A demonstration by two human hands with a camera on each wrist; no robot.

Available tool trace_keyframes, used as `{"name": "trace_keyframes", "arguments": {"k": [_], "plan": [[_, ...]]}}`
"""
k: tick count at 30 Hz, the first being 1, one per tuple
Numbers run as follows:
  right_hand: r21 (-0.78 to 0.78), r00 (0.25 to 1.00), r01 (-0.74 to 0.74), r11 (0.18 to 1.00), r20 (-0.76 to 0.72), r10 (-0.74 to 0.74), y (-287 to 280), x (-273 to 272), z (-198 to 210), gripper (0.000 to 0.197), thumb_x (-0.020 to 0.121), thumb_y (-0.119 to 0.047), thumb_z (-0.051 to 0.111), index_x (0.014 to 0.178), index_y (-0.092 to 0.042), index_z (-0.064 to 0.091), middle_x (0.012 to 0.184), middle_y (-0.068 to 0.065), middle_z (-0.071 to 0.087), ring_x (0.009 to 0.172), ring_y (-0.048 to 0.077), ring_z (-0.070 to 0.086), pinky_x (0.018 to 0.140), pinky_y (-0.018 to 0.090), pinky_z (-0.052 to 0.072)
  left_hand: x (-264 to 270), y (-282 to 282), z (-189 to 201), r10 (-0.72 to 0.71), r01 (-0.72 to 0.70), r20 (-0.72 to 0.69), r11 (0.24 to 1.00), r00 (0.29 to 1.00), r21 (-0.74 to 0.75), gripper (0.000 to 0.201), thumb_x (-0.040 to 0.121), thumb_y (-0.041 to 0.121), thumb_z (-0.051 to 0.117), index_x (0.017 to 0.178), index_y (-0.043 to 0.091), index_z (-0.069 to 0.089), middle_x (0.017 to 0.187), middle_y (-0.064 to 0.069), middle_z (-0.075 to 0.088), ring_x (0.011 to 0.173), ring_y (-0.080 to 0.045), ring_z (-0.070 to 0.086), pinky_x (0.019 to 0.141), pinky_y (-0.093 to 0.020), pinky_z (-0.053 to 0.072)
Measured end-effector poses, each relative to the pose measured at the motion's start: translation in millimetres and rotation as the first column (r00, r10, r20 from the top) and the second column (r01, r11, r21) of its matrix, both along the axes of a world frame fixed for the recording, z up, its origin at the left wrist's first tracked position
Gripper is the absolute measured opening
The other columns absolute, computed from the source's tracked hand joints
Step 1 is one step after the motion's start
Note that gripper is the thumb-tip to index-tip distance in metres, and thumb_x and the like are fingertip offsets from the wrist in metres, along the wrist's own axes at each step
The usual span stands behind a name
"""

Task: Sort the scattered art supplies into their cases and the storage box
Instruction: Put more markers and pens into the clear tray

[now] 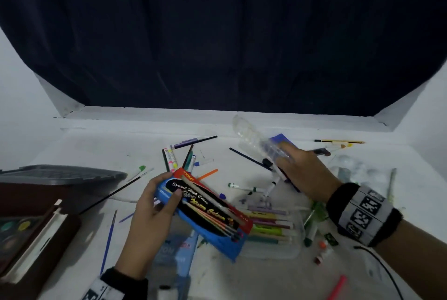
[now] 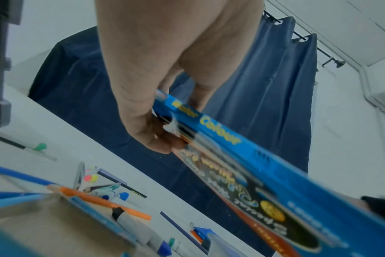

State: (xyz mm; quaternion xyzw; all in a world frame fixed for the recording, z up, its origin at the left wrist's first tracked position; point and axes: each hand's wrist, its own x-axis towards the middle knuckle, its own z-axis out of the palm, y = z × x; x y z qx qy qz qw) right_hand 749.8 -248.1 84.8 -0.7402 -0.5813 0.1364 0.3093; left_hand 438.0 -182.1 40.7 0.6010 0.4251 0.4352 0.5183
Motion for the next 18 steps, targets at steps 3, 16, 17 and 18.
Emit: {"name": "trace_keyframes", "arguments": {"k": [3, 16, 17, 18], "plan": [[0.065, 0.984, -0.048, 0.997, -0.17, 0.058, -47.5, -21.1, -3.1, 0.008, 0.099, -0.025, 0.052, 0.096, -0.022, 0.059, 0.082, 0.006, 0.064, 0.069, 0.013, 0.059, 0.064, 0.026, 0.044, -19.0, -14.9, -6.1, -0.053, 0.054, 0.011, 0.998, 0.999, -0.038, 0.029, 0.092, 0.004, 0.064, 0.118, 0.018, 0.063, 0.106, -0.006, 0.073, 0.088, -0.015, 0.075, 0.074, -0.023, 0.06], [-0.212, 0.769, -0.268, 0.94, -0.635, 0.077, -183.6, -44.7, -61.2, 0.027, 0.09, -0.011, 0.069, 0.112, -0.008, 0.055, 0.091, 0.017, 0.074, 0.087, 0.028, 0.07, 0.08, 0.035, 0.052, -76.4, -67.5, -16.1, -0.45, 0.375, -0.313, 0.887, 0.836, -0.271, 0.073, 0.07, 0.016, 0.088, 0.125, 0.045, 0.05, 0.11, 0.001, 0.074, 0.097, -0.019, 0.074, 0.069, -0.034, 0.063], [-0.259, 0.781, -0.291, 0.921, -0.621, 0.072, -186.5, -42.3, -63.6, 0.028, 0.091, -0.009, 0.068, 0.115, -0.011, 0.053, 0.09, 0.013, 0.075, 0.084, 0.023, 0.069, 0.077, 0.032, 0.05, -76.5, -67.4, -18.5, -0.474, 0.4, -0.395, 0.88, 0.787, -0.258, 0.071, 0.071, 0.023, 0.087, 0.127, 0.047, 0.051, 0.11, 0.002, 0.074, 0.096, -0.017, 0.074, 0.069, -0.034, 0.062], [-0.304, 0.803, -0.306, 0.902, -0.592, 0.073, -188.2, -40.4, -66.9, 0.028, 0.093, -0.009, 0.066, 0.116, -0.013, 0.051, 0.086, 0.007, 0.075, 0.078, 0.017, 0.067, 0.073, 0.029, 0.048, -76.1, -67.9, -20.9, -0.487, 0.42, -0.464, 0.873, 0.74, -0.247, 0.07, 0.073, 0.027, 0.087, 0.128, 0.048, 0.05, 0.109, 0.002, 0.073, 0.092, -0.014, 0.074, 0.064, -0.032, 0.062]]}}
